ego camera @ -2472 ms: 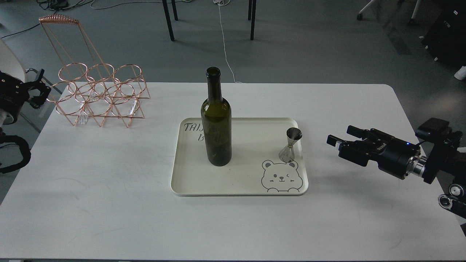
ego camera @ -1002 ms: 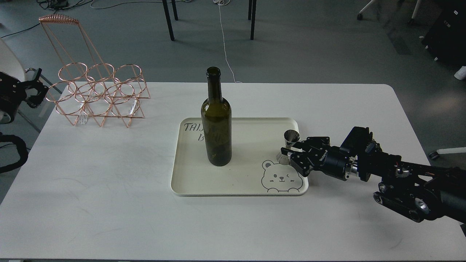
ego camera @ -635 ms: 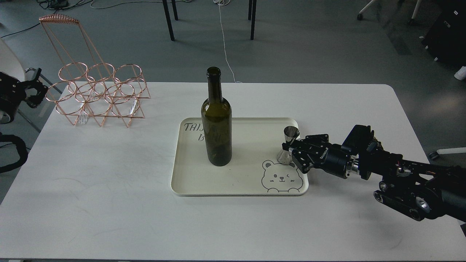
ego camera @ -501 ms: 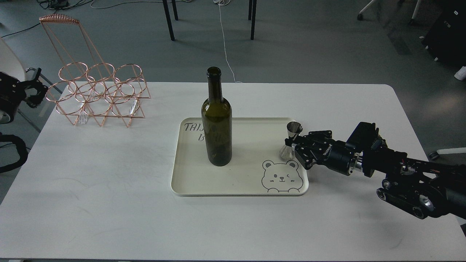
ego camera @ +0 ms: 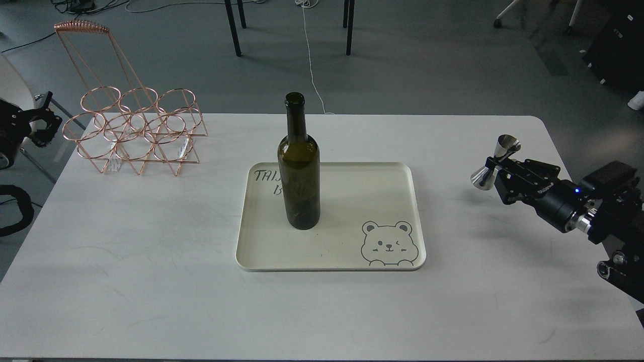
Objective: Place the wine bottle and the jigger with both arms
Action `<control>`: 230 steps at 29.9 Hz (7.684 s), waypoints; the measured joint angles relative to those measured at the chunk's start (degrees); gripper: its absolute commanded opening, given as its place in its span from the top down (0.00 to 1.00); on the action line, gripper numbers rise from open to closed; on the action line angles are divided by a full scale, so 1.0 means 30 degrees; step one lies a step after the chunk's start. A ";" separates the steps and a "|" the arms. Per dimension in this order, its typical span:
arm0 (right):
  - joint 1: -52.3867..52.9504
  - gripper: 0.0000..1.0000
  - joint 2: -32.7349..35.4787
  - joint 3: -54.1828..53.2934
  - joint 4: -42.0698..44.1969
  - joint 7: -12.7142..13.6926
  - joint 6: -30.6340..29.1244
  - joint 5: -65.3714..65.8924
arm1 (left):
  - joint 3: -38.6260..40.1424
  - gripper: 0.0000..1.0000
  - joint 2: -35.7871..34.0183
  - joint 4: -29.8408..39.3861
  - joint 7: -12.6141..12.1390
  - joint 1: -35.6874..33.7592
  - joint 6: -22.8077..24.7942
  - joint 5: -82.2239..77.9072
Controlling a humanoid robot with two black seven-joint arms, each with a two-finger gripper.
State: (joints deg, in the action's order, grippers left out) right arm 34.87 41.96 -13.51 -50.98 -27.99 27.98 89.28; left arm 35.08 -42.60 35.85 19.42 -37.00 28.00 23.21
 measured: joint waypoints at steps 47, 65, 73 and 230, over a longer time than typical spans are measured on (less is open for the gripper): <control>-0.2527 0.14 0.2995 0.0300 -0.2457 -0.0003 0.0009 -0.3014 | -0.0047 0.02 -0.0266 0.0004 -0.0104 -0.1061 0.0000 -0.0664; 0.3791 0.04 0.6258 -0.0084 -0.4891 -0.0002 -0.1754 -1.0697 | -0.2167 0.02 -0.5520 0.6052 -0.0238 -0.0768 0.0002 -0.2061; 0.6425 0.04 0.2297 -0.0322 0.0051 0.0000 -0.5622 -1.4729 | -0.1900 0.02 -0.9108 1.2872 0.0051 -0.0898 -0.1222 -0.8784; 0.4990 0.02 -0.1645 -0.3524 0.7709 -0.0002 -1.6668 -3.4418 | -0.1711 0.89 -0.1824 0.6757 -0.0203 -0.6906 -0.7845 -4.2660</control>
State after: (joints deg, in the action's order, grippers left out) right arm 49.84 37.02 -24.08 -27.86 -28.00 -22.03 -13.97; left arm 29.95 -48.07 56.12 18.81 -57.72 4.47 -104.77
